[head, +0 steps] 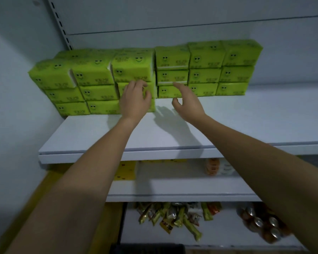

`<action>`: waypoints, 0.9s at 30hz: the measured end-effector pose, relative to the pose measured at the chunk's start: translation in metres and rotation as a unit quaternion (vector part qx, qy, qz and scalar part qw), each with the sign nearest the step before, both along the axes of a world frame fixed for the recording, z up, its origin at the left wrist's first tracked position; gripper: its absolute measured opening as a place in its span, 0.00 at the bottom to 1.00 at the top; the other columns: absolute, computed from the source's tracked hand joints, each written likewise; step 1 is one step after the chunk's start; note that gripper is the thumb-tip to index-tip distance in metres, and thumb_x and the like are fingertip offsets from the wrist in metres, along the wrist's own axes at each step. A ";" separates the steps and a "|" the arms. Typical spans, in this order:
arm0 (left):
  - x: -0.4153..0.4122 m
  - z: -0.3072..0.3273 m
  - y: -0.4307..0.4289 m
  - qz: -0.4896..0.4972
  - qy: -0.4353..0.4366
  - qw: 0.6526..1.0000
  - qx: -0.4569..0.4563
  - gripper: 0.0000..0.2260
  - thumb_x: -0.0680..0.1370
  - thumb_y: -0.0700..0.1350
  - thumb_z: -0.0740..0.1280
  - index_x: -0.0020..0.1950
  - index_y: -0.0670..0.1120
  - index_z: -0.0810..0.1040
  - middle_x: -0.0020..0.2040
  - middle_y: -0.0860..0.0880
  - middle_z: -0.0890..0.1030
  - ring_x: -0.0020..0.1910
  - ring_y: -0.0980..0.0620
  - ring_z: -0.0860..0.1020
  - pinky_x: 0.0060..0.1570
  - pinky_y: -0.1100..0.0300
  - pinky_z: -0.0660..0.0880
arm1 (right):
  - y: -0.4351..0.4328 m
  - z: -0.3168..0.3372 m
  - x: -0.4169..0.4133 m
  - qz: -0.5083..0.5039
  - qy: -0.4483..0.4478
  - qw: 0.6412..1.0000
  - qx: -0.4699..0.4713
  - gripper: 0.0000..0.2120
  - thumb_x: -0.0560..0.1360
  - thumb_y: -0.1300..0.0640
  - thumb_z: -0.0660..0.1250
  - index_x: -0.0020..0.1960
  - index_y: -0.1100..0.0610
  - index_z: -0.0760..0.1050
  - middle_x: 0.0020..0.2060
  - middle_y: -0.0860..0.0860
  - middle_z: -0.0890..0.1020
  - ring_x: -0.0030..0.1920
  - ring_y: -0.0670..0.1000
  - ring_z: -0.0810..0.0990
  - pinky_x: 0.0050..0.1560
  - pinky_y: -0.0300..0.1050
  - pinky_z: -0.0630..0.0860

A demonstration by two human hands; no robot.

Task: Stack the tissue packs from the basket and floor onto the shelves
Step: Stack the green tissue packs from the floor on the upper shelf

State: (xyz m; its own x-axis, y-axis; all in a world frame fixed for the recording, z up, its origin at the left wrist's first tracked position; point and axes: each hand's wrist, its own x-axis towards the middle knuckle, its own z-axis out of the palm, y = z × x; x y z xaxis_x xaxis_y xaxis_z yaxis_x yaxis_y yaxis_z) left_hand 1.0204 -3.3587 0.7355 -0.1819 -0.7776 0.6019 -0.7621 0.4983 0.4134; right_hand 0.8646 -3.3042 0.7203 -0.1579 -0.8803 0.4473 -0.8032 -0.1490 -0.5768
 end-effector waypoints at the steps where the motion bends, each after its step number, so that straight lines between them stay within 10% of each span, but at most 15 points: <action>1: -0.011 -0.002 0.008 -0.025 -0.013 1.000 0.004 0.13 0.78 0.44 0.61 0.60 0.43 0.75 0.56 0.43 0.76 0.58 0.45 0.72 0.51 0.54 0.68 | 0.012 -0.004 -0.011 -0.002 0.034 0.999 0.008 0.23 0.78 0.59 0.59 0.73 0.58 0.61 0.70 0.55 0.67 0.70 0.54 0.65 0.66 0.43 0.60; 8: -0.132 -0.029 0.094 -0.199 -0.139 0.968 0.057 0.21 0.80 0.50 0.60 0.72 0.46 0.65 0.71 0.47 0.67 0.69 0.47 0.66 0.63 0.53 0.66 | 0.141 -0.037 -0.110 -0.037 0.121 0.991 0.046 0.24 0.73 0.52 0.57 0.62 0.66 0.73 0.59 0.65 0.77 0.58 0.64 0.77 0.58 0.57 0.72; 13: -0.237 -0.067 0.205 -0.329 -0.173 0.927 0.058 0.25 0.77 0.52 0.59 0.72 0.42 0.66 0.71 0.43 0.68 0.70 0.45 0.66 0.68 0.56 0.59 | 0.289 -0.087 -0.192 -0.149 0.123 0.979 0.070 0.23 0.77 0.55 0.62 0.69 0.62 0.66 0.67 0.59 0.71 0.69 0.57 0.68 0.68 0.52 0.63; 27: -0.424 -0.269 0.524 -0.536 -0.320 0.757 0.193 0.23 0.80 0.51 0.58 0.73 0.43 0.64 0.68 0.44 0.71 0.67 0.45 0.68 0.64 0.55 0.64 | 0.648 -0.272 -0.311 -0.410 -0.075 0.873 0.253 0.26 0.75 0.48 0.55 0.69 0.61 0.67 0.67 0.58 0.71 0.68 0.57 0.69 0.67 0.51 0.65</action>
